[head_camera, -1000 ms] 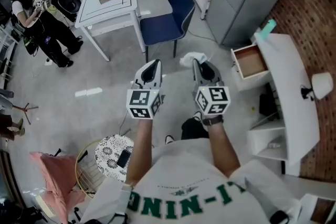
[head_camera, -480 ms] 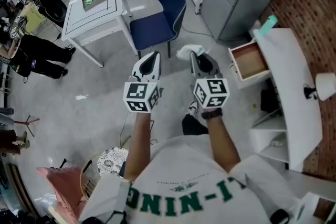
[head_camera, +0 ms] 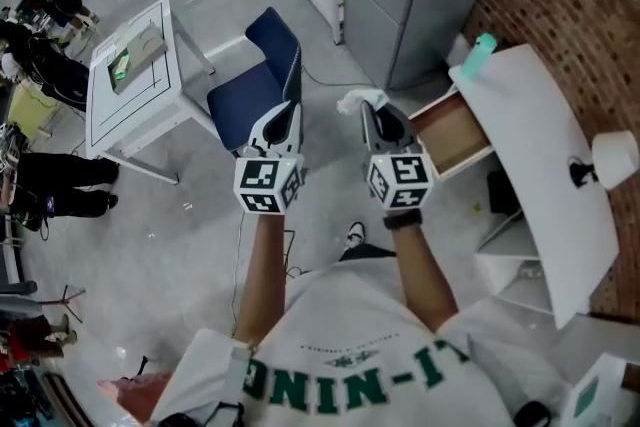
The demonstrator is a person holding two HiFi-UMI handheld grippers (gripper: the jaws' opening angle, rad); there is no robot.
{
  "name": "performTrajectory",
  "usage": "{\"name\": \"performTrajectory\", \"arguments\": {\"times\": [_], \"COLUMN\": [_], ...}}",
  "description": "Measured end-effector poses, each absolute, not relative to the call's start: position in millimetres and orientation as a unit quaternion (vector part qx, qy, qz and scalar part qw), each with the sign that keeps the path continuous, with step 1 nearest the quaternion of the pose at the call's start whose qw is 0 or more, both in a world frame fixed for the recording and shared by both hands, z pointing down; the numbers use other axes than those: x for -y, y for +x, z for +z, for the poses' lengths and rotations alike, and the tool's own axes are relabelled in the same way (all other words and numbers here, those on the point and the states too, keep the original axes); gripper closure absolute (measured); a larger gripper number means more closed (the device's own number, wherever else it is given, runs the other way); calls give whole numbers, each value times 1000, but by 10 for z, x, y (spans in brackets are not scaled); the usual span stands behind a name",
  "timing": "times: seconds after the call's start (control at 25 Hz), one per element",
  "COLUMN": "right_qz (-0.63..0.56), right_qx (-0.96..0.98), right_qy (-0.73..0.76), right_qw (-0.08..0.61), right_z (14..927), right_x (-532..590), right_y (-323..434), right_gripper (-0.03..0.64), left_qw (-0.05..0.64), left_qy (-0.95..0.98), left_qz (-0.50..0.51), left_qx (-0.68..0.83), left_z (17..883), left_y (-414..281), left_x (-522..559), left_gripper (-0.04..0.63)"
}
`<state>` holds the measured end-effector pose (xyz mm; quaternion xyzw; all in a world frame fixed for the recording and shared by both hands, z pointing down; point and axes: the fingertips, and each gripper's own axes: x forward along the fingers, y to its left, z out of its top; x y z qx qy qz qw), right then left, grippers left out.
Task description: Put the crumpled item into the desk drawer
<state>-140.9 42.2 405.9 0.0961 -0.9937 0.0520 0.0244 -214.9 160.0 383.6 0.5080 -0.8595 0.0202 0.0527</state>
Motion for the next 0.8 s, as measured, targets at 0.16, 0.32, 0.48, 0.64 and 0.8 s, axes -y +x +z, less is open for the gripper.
{"name": "performTrajectory", "arguments": {"times": [0.16,0.32,0.48,0.64,0.8], "right_qz": [32,36,47,53,49], "right_qx": [986,976,961,944,921], "right_qy": [161,213,269,324,384], "right_qw": [32,37,43,38,30], "right_z": [4140,4178,4280,4266,4236], "right_x": [246,770,1216,1520,1802], "right_y": [-1329,-1134,-892,-693,-574], "right_gripper": [584,584,584,584,584], "left_qw": [62,67,62,61,50], "left_qy": [537,582,629,679,731], "left_qz": [26,37,40,44,46], "left_qx": [841,810,774,730,679], "left_z": [3986,4017,4003,4035,4013], "left_y": [-2275,-2160,-2035,-1927,-1850], "left_x": [-906,-245,318,800,1278], "left_gripper": [600,600,600,600,600]}}
